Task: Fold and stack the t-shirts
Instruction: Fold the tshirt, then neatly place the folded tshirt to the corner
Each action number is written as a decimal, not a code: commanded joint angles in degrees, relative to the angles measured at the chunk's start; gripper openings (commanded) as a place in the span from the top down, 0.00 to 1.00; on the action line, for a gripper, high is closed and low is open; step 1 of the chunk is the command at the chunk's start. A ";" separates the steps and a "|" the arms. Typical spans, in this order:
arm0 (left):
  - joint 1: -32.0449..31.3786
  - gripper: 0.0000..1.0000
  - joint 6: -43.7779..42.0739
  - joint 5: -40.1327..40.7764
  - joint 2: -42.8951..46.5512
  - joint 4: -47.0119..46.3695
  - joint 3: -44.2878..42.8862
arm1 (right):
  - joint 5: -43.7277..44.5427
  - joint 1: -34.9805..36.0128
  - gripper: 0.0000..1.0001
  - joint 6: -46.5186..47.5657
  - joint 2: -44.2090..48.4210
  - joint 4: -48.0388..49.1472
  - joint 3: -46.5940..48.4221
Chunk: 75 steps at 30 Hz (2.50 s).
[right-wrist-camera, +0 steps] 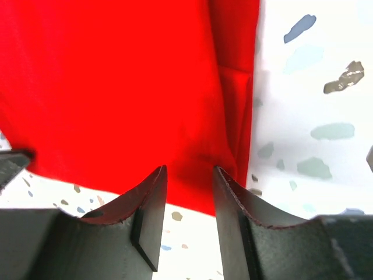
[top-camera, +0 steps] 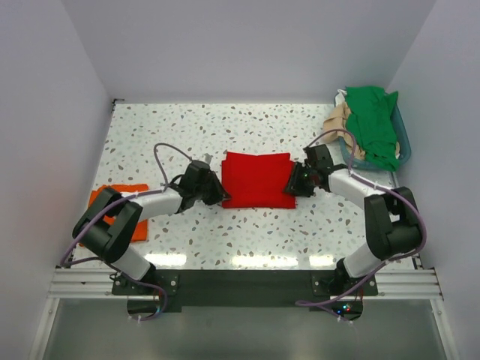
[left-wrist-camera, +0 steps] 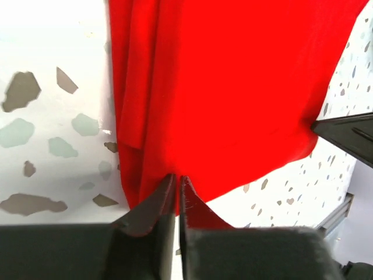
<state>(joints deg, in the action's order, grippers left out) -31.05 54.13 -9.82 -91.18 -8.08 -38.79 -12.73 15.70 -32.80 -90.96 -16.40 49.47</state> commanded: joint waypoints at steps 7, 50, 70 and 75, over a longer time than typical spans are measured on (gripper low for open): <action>4.93 0.50 -9.12 -1.59 -0.75 6.59 -11.92 | 2.62 -0.24 0.56 3.70 1.15 -6.01 11.51; 11.19 0.36 -17.83 -18.22 -19.92 10.01 -21.33 | -4.05 -6.74 0.65 3.44 -26.82 -10.84 40.00; 9.16 1.00 -1.41 3.93 -11.84 21.78 -27.66 | -1.51 -3.14 0.61 -2.45 -8.28 -5.66 30.52; 17.67 1.00 1.95 4.02 -9.64 28.62 -31.17 | -0.63 -0.24 0.62 -2.27 -2.48 -5.48 26.82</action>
<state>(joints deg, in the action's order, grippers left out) -19.20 52.05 -9.82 -104.88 15.18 -65.98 -14.50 13.96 -34.11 -96.09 -23.14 78.76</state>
